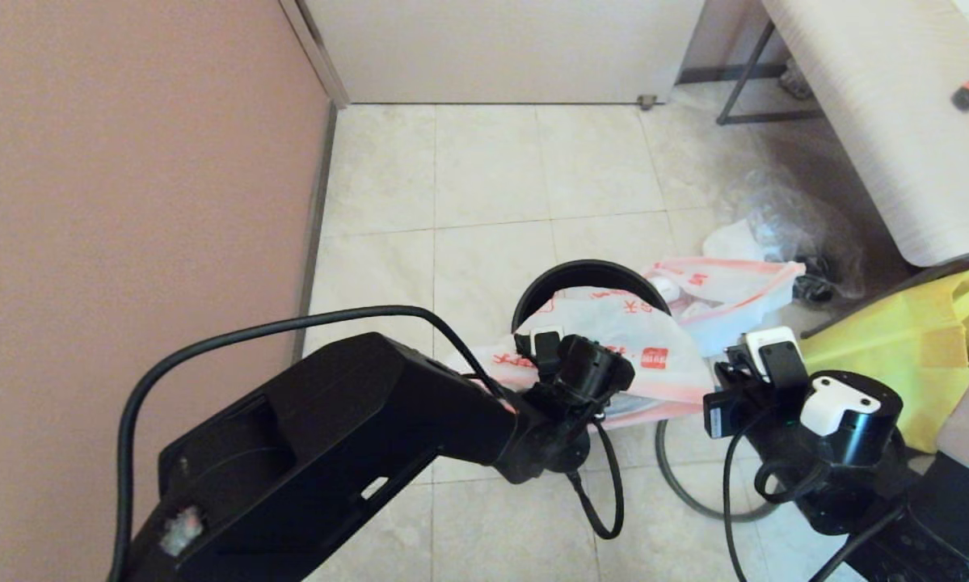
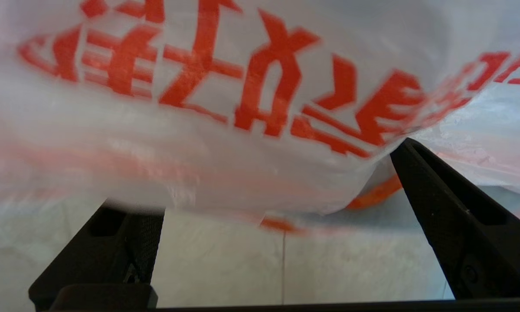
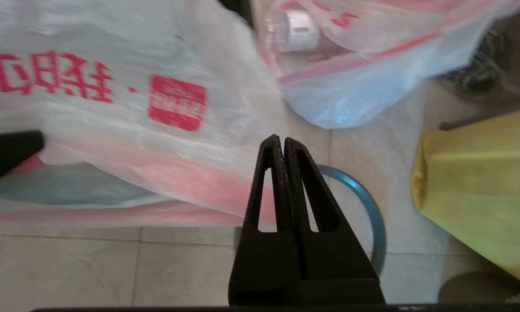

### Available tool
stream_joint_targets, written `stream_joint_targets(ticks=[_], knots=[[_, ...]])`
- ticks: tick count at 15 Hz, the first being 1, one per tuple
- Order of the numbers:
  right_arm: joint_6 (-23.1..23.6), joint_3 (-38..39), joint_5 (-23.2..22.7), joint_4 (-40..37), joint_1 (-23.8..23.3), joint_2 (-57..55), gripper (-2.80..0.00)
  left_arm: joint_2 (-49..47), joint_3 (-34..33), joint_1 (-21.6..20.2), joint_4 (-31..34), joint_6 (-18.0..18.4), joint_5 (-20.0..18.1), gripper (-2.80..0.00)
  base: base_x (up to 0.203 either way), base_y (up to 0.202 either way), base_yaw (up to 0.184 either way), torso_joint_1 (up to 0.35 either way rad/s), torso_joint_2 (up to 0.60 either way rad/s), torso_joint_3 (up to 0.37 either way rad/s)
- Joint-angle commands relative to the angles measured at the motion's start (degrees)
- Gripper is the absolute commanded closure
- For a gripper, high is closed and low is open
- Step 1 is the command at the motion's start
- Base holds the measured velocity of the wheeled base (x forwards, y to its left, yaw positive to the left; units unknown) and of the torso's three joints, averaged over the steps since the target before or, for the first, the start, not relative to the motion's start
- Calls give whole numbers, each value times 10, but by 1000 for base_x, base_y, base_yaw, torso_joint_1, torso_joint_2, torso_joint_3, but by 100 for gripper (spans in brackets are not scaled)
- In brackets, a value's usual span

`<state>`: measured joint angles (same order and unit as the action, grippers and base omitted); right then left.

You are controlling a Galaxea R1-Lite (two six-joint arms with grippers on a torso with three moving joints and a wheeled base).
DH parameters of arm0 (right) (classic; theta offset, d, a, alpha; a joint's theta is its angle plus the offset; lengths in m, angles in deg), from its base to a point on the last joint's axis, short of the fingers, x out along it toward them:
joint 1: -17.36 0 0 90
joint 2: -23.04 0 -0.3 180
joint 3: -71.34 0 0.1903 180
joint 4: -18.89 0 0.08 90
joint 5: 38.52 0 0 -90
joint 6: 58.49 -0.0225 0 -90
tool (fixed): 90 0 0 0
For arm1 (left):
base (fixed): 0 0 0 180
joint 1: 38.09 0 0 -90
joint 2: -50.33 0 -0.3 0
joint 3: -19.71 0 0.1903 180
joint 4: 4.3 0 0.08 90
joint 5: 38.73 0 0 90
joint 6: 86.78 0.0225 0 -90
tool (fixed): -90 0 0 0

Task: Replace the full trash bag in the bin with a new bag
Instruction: Put the new garbage bag on the trash can

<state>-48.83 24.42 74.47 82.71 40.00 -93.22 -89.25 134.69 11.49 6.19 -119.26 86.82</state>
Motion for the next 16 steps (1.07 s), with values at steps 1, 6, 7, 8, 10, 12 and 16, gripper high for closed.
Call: stream_joint_targets(ticks=[1, 6, 7, 8, 10, 12, 16], knots=[[1, 1, -2, 5, -9, -1, 0, -14, 9, -7, 0, -3, 2, -280, 0, 0, 0, 0, 0, 0], [1, 16, -10, 5, -1, -2, 0, 2, -2, -11, 2, -9, 3, -280, 0, 0, 0, 0, 0, 0], [1, 26, -10, 5, 12, -7, 0, 1, 4, -10, 4, -5, 3, -280, 0, 0, 0, 0, 0, 0], [-8, 31, -9, 5, 19, -7, 0, -1, 15, -11, 8, 2, 4, -280, 0, 0, 0, 0, 0, 0], [-23, 33, -4, 5, 25, 6, 0, -4, 48, -20, 23, 8, 4, -280, 0, 0, 0, 0, 0, 0], [-35, 37, -4, 5, 28, 22, 0, -7, 100, -36, 63, 9, 5, -280, 0, 0, 0, 0, 0, 0], [-68, 37, 19, 5, 33, 32, 0, 55, 54, -28, 107, -5, 7, -280, 0, 0, 0, 0, 0, 0]])
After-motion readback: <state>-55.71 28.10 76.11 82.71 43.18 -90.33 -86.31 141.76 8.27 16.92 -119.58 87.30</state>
